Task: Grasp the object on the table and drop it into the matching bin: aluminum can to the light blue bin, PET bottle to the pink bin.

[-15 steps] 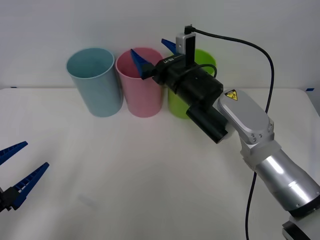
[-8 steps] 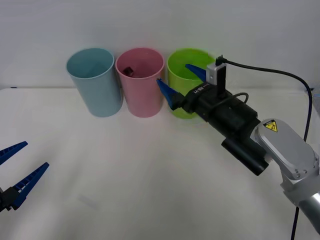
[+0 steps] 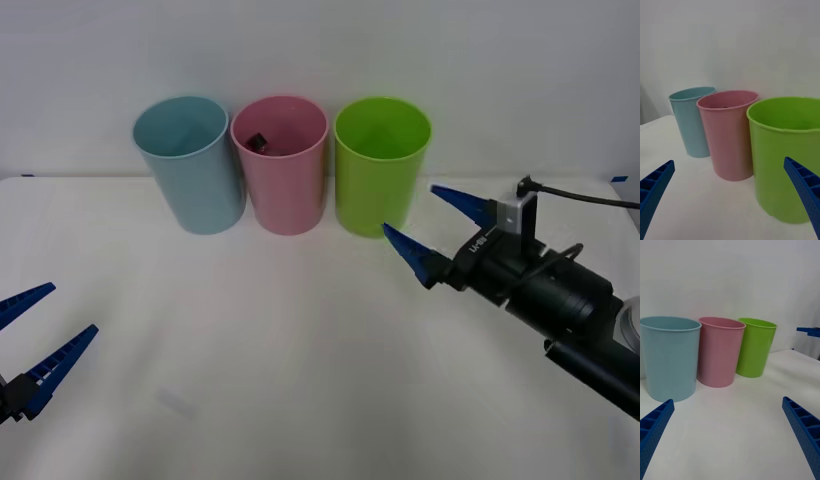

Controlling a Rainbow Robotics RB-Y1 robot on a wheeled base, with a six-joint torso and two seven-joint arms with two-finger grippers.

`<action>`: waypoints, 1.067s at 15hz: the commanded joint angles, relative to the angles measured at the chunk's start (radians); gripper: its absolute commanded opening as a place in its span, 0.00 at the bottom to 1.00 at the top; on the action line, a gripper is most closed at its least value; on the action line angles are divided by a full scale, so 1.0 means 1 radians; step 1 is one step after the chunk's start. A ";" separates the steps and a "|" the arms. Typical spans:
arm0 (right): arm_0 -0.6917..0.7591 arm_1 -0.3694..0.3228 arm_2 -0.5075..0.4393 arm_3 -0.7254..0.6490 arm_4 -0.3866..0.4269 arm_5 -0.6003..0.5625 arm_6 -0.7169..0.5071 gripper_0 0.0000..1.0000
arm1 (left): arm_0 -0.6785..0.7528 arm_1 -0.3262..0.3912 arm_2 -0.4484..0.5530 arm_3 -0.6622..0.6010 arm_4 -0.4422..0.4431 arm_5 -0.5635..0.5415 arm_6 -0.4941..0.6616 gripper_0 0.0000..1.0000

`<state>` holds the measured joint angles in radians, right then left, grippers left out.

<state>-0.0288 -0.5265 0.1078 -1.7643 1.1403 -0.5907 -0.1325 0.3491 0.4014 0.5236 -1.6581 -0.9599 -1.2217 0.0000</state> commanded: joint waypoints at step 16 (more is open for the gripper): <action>0.434 -0.007 -0.346 0.000 -0.103 -0.414 0.304 1.00 | 0.000 0.000 0.000 0.000 0.000 0.000 0.000 1.00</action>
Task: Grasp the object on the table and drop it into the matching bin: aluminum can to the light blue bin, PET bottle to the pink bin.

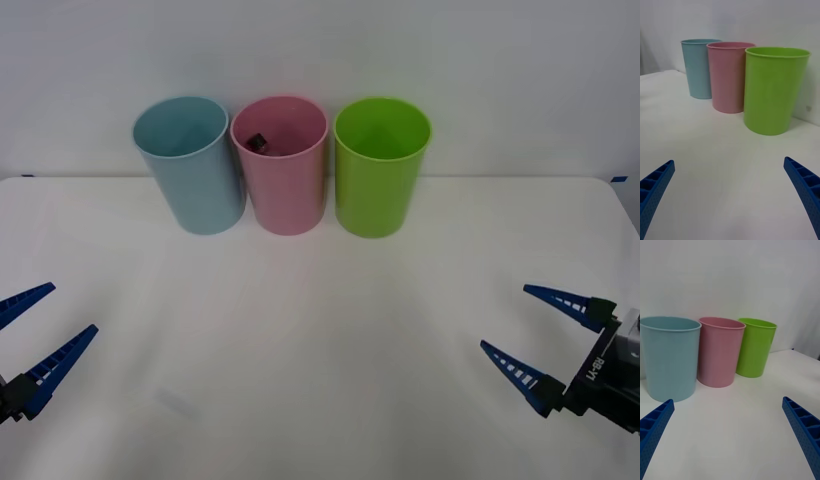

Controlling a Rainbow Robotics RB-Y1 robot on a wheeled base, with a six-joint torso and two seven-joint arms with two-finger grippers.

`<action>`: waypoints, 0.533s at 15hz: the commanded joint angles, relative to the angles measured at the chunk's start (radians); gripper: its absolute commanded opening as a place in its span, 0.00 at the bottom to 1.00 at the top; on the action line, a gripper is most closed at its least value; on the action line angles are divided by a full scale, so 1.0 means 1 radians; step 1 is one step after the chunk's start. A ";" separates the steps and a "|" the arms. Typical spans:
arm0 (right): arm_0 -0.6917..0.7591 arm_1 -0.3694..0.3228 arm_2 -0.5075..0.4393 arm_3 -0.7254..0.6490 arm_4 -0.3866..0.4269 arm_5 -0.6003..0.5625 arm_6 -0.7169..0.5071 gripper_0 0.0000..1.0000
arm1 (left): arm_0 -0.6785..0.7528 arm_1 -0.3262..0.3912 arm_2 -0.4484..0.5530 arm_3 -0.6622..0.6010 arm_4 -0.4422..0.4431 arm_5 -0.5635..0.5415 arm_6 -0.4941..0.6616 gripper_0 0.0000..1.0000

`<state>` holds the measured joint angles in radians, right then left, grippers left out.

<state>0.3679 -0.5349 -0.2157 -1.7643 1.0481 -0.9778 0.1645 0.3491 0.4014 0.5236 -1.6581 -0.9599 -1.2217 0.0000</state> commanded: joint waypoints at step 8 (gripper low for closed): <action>0.037 0.001 -0.102 0.167 -0.023 -0.252 0.043 1.00 | 0.000 0.000 0.000 0.000 0.000 0.000 0.000 1.00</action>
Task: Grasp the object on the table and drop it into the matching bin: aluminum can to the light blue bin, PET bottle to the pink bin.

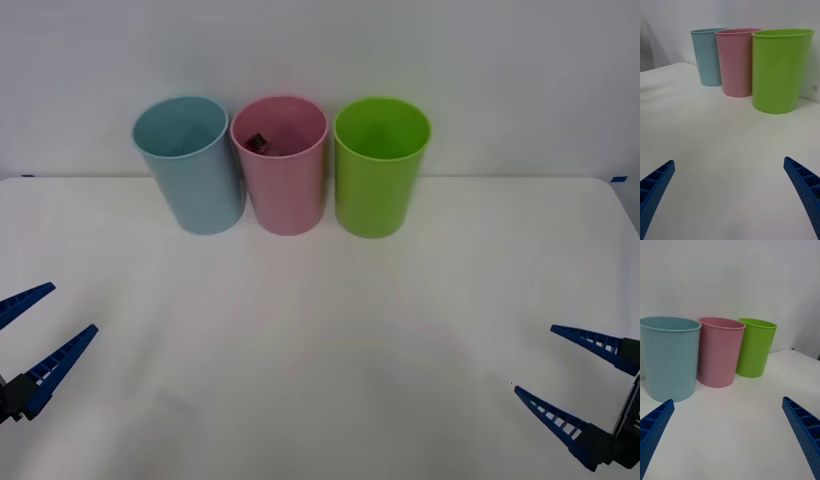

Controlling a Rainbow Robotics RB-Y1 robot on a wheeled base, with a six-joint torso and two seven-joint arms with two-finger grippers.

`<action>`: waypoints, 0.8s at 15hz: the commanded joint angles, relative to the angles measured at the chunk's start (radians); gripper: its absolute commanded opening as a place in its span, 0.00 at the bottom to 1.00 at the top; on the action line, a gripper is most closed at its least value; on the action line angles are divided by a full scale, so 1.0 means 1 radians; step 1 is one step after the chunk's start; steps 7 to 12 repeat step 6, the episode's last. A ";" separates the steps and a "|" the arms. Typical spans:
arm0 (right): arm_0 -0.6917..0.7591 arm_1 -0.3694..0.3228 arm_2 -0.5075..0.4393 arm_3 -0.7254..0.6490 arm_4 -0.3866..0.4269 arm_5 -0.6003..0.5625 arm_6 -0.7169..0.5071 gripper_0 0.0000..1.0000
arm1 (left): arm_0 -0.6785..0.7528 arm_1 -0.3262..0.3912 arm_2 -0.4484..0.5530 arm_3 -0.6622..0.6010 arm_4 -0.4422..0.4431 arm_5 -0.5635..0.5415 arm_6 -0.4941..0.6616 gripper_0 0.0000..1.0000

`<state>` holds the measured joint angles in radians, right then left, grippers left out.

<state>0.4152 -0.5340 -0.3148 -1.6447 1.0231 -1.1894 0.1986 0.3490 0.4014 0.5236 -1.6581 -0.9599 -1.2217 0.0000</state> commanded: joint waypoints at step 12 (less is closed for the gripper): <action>-0.012 0.000 -0.006 0.069 0.020 -0.053 0.019 1.00 | 0.000 0.000 0.000 0.000 0.000 0.000 0.000 1.00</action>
